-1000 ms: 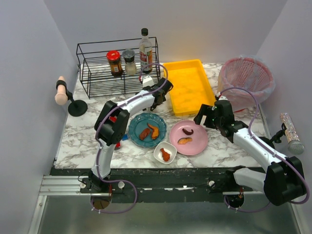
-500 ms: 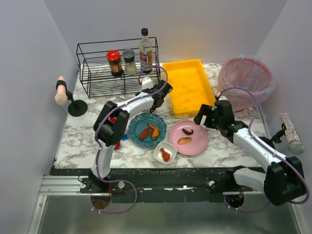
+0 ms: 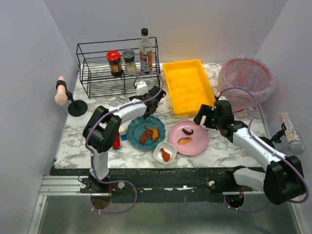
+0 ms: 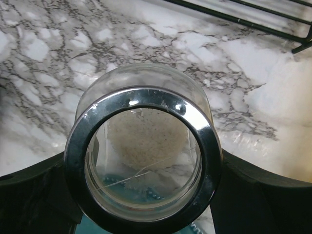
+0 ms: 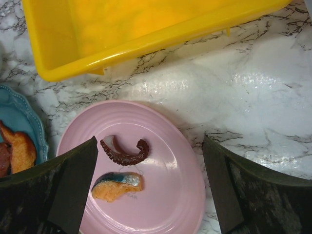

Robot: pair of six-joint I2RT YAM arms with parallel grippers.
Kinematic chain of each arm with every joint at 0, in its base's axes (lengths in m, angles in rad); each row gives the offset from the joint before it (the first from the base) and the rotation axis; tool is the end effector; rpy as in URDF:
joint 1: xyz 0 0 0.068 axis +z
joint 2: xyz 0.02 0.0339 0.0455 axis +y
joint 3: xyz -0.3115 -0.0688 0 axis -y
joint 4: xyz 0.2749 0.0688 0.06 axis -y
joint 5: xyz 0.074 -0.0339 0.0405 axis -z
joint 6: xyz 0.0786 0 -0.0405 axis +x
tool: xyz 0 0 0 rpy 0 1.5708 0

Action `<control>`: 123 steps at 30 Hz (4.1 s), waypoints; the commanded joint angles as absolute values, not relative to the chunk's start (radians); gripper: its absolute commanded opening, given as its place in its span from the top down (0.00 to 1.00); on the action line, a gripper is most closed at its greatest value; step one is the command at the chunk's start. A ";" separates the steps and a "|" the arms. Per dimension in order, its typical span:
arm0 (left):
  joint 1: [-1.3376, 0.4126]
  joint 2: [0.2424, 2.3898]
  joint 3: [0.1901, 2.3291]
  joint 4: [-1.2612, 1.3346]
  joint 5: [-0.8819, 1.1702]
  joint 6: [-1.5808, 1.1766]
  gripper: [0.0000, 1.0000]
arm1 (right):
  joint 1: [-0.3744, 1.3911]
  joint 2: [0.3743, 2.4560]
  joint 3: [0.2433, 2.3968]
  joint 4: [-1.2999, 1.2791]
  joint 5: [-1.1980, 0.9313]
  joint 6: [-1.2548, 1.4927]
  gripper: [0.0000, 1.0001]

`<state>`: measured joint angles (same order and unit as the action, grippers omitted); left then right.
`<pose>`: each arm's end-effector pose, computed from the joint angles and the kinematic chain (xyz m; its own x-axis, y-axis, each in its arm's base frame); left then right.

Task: Clear the kitchen counter

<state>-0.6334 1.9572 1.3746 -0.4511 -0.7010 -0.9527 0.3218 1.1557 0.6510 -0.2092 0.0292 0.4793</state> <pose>0.4077 -0.2365 0.1857 -0.5532 -0.3665 -0.7481 -0.4564 0.8846 -0.0958 0.2657 0.0862 0.2182 -0.6873 0.2568 -0.6795 0.0245 0.9431 0.3316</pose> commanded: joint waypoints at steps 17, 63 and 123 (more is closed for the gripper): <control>-0.336 1.395 1.034 -0.211 -0.060 -0.442 1.00 | 0.327 1.203 0.652 -0.189 0.009 0.472 0.04; 0.121 1.779 1.785 -0.275 0.133 -0.077 1.00 | 0.327 1.149 0.673 -0.222 0.029 0.457 0.05; 0.127 1.917 1.767 -0.324 0.055 -0.110 0.01 | 0.327 1.146 0.663 -0.227 0.008 0.442 0.04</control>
